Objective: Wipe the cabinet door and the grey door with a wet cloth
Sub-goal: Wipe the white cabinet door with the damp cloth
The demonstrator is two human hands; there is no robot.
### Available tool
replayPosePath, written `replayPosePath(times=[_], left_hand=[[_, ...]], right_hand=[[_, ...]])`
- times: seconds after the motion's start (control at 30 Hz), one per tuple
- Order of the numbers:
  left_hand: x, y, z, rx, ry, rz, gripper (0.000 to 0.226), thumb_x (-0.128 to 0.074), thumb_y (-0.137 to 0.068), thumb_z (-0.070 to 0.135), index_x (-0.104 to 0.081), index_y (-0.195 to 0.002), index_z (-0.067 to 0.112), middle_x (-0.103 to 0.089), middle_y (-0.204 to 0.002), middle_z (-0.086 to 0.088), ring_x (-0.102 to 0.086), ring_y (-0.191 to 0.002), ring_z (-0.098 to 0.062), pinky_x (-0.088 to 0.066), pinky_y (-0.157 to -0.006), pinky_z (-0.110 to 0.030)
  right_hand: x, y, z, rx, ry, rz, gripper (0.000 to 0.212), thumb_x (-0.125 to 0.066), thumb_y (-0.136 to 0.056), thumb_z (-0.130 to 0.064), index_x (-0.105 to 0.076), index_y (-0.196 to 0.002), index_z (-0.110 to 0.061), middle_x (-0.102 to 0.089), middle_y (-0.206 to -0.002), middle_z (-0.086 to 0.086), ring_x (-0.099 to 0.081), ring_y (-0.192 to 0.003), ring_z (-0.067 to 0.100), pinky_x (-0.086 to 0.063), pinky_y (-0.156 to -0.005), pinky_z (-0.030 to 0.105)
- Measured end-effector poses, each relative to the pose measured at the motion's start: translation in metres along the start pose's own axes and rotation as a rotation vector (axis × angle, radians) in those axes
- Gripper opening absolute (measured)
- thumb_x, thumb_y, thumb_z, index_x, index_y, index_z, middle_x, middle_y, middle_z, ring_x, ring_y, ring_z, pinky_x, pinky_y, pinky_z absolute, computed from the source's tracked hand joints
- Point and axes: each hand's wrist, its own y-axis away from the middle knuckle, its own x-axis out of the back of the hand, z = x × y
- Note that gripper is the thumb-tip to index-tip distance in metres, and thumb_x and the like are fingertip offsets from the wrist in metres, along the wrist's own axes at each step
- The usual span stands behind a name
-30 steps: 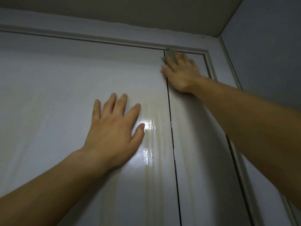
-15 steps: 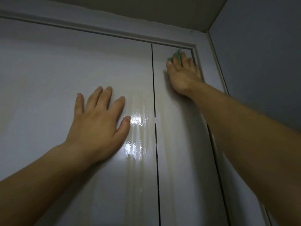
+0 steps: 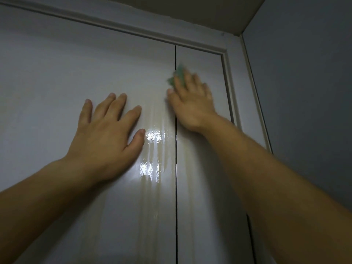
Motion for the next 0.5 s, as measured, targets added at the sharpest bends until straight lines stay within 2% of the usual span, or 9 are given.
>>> replayPosePath(times=[0.07, 0.13, 0.17, 0.23, 0.3, 0.33, 0.5], left_hand=[[0.001, 0.001, -0.001, -0.005, 0.001, 0.000, 0.079, -0.011, -0.092, 0.064, -0.029, -0.160, 0.029, -0.018, -0.170, -0.010, -0.010, -0.158, -0.028, -0.004, -0.126, -0.057], [0.002, 0.001, -0.002, -0.011, -0.005, -0.010, 0.080, -0.011, -0.091, 0.065, -0.028, -0.160, 0.029, -0.018, -0.170, -0.010, -0.011, -0.158, -0.028, -0.004, -0.126, -0.057], [0.003, 0.001, -0.002, -0.015, -0.005, -0.011, 0.079, -0.011, -0.092, 0.064, -0.029, -0.160, 0.028, -0.019, -0.170, -0.010, -0.011, -0.158, -0.028, -0.005, -0.126, -0.057], [0.003, 0.001, -0.005, -0.024, -0.001, -0.012, 0.077, -0.013, -0.093, 0.063, -0.031, -0.159, 0.028, -0.021, -0.169, -0.010, -0.013, -0.157, -0.028, -0.006, -0.126, -0.056], [0.004, 0.002, -0.009, -0.038, 0.011, -0.017, 0.075, -0.014, -0.094, 0.062, -0.031, -0.158, 0.028, -0.021, -0.169, -0.009, -0.012, -0.157, -0.026, -0.005, -0.127, -0.054], [0.006, 0.003, -0.011, -0.046, 0.027, -0.017, 0.075, -0.015, -0.093, 0.062, -0.031, -0.158, 0.027, -0.021, -0.169, -0.008, -0.012, -0.157, -0.026, -0.005, -0.127, -0.052], [0.009, 0.014, -0.020, -0.067, 0.083, -0.003, 0.073, -0.021, -0.093, 0.059, -0.038, -0.154, 0.023, -0.028, -0.166, -0.010, -0.017, -0.156, -0.028, -0.006, -0.128, -0.049]], right_hand=[[-0.010, 0.033, -0.017, 0.214, 0.012, 0.004, 0.062, -0.017, -0.107, -0.052, -0.001, -0.162, -0.030, 0.012, -0.170, -0.006, 0.015, -0.156, 0.019, 0.010, -0.125, 0.043], [-0.015, 0.056, -0.012, 0.319, 0.013, -0.022, 0.063, -0.016, -0.104, -0.054, -0.002, -0.162, -0.033, 0.011, -0.170, -0.009, 0.015, -0.156, 0.015, 0.012, -0.125, 0.039], [-0.013, 0.055, -0.002, 0.293, 0.011, -0.022, 0.064, -0.014, -0.102, -0.055, -0.002, -0.162, -0.034, 0.010, -0.170, -0.009, 0.014, -0.156, 0.016, 0.011, -0.125, 0.039], [-0.005, 0.041, 0.023, 0.112, 0.009, 0.005, 0.065, -0.011, -0.102, -0.055, 0.001, -0.162, -0.033, 0.011, -0.170, -0.007, 0.013, -0.156, 0.019, 0.007, -0.126, 0.044], [0.000, 0.035, 0.038, -0.071, -0.039, 0.021, 0.063, -0.009, -0.105, -0.055, 0.005, -0.162, -0.031, 0.014, -0.170, -0.004, 0.015, -0.156, 0.021, 0.009, -0.126, 0.046], [-0.002, 0.042, 0.034, -0.104, -0.063, 0.024, 0.063, -0.008, -0.105, -0.056, 0.006, -0.162, -0.031, 0.016, -0.169, -0.004, 0.017, -0.155, 0.020, 0.010, -0.126, 0.045], [-0.022, 0.118, -0.006, 0.112, -0.039, -0.022, 0.067, -0.006, -0.100, -0.060, 0.011, -0.160, -0.035, 0.023, -0.167, -0.012, 0.027, -0.151, 0.010, 0.017, -0.122, 0.037]])
